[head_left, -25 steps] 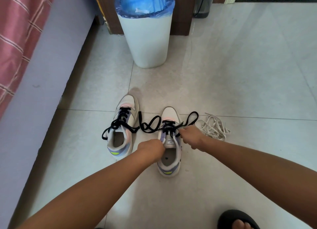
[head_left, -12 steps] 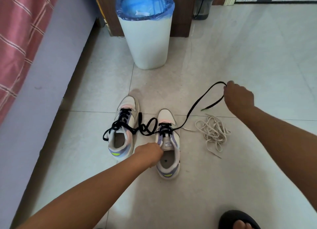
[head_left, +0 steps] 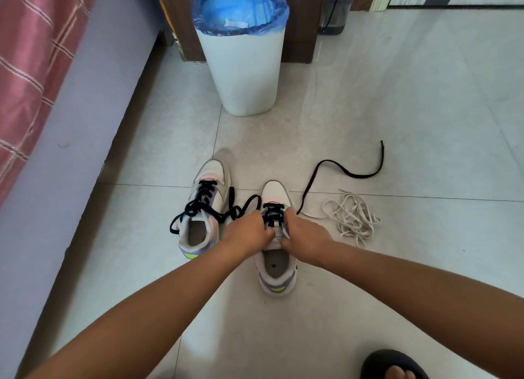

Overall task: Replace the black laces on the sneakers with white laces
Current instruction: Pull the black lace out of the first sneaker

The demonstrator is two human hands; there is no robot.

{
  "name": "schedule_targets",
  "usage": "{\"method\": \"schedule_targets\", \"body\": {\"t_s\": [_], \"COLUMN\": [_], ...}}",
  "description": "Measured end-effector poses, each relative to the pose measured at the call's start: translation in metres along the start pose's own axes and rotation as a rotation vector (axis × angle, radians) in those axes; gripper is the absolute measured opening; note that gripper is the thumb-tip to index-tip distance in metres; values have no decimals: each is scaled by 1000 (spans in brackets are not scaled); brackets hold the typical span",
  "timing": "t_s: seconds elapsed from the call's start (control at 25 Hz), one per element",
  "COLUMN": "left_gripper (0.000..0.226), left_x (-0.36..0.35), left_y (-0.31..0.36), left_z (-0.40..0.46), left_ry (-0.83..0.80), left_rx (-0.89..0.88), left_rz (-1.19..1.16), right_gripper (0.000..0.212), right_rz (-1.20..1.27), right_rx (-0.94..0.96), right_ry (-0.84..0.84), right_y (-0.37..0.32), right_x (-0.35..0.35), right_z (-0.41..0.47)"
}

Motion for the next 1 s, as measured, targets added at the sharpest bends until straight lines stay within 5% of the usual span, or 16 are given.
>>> {"method": "schedule_targets", "body": {"t_s": [0.12,0.28,0.48,0.72,0.84,1.0], "left_gripper": [31,24,34,45,36,34], "left_x": [5,0,-2,-2,-6,-2], "left_y": [-7,-20,-20,-5,-3,-4], "left_z": [-8,-18,-15,-12,2,8], "left_ry": [159,462,386,205,110,106], "left_rx": [-98,-389,-473,-299,-229,-172], "left_rz": [66,316,358,371,110,-584], "right_gripper": [20,31,40,39,43,41], "right_rz": [84,-78,-168,-168,-158,-115], "right_rx": [6,133,163,126,95,43], "right_ry": [26,27,53,69,59,78], "right_y": [14,17,20,18,19,23], "right_x": [4,1,6,6,5,2], "right_z": [-2,-6,-3,-2,1,3]}}
Point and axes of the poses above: each hand's wrist, its own z-axis towards the middle knuckle, its own x-axis out of the back of the hand, y = z × x, the point moved 2 cm from there along z, towards the middle knuckle, and after that the axes turned 4 degrees about -x, right-handed, at the moved point
